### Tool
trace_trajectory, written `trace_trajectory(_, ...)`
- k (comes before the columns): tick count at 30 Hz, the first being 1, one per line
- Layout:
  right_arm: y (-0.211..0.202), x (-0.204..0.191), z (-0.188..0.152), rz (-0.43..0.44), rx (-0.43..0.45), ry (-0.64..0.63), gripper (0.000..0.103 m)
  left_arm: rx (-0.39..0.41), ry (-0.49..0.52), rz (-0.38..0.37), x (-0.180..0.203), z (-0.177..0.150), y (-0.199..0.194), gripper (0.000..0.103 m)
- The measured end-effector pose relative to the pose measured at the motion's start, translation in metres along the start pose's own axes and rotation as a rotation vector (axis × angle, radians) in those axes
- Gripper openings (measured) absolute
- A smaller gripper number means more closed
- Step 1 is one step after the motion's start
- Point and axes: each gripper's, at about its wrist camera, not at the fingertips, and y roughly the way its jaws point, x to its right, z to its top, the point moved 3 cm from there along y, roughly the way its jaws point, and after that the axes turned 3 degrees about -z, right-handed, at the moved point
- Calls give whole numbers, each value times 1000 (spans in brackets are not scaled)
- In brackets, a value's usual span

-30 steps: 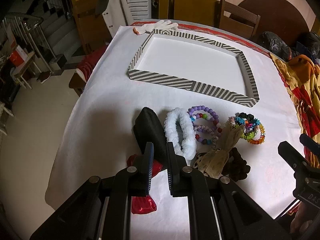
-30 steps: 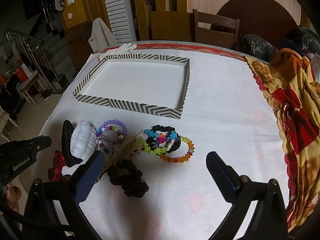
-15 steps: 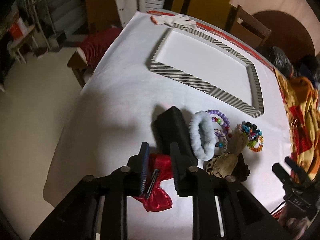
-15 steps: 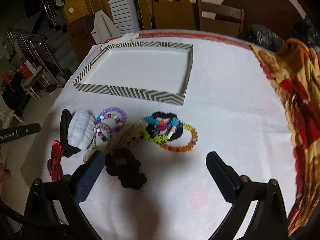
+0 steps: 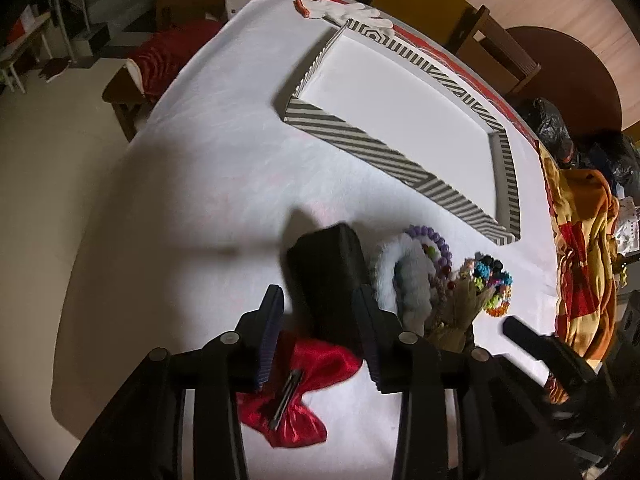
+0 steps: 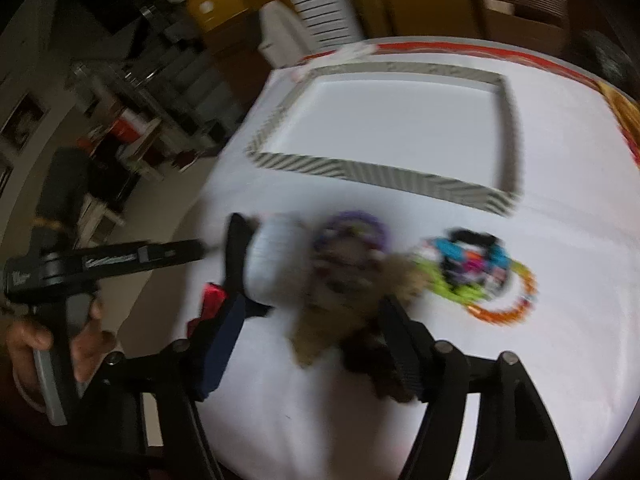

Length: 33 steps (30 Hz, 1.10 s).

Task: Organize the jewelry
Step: 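Grasp the black cloth item with the left gripper while the right gripper grasps the white fluffy scrunchie, then carry both items into the striped tray and open both grippers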

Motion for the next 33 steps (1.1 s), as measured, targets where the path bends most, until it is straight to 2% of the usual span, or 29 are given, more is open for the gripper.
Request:
trace_trajectory(4,32,-23,12,15,-37,-43,63,4,-19,-25,-4,18,10,35)
trace_trajectory(7,59,-30,18,23,-75,-26,60,-21,-10,-44,-5,28,23,39)
trace_trajectory(9,73,-33,20,23,-94,-20,57,-57,7,-32,-6,31,34,39)
trace_trajectory(10,76,-32,22,22,-101,-18,50,-75,16,-23,-7,31,39,39)
trace_trajectory(11,84,-31,22,19,-115,-11,36,-90,29,-20,-6,31,45,39)
trace_trajectory(13,94,-26,21,2,-137,14,21,-98,52,-22,-4,31,50,39)
trace_trajectory(15,95,-19,20,16,-141,45,18,-82,78,-7,-2,31,53,32)
trace_trajectory(16,94,-18,20,23,-140,57,16,-74,90,-1,0,31,53,16)
trace_trajectory(17,91,-17,20,22,-135,58,14,-73,103,5,1,31,53,7)
trace_trajectory(20,82,-15,22,27,-116,59,13,-58,141,21,6,33,49,0)
trace_trajectory(27,43,-6,32,54,-43,68,13,18,147,2,18,50,13,0)
trace_trajectory(33,13,10,70,7,51,71,13,111,179,3,36,88,-13,0)
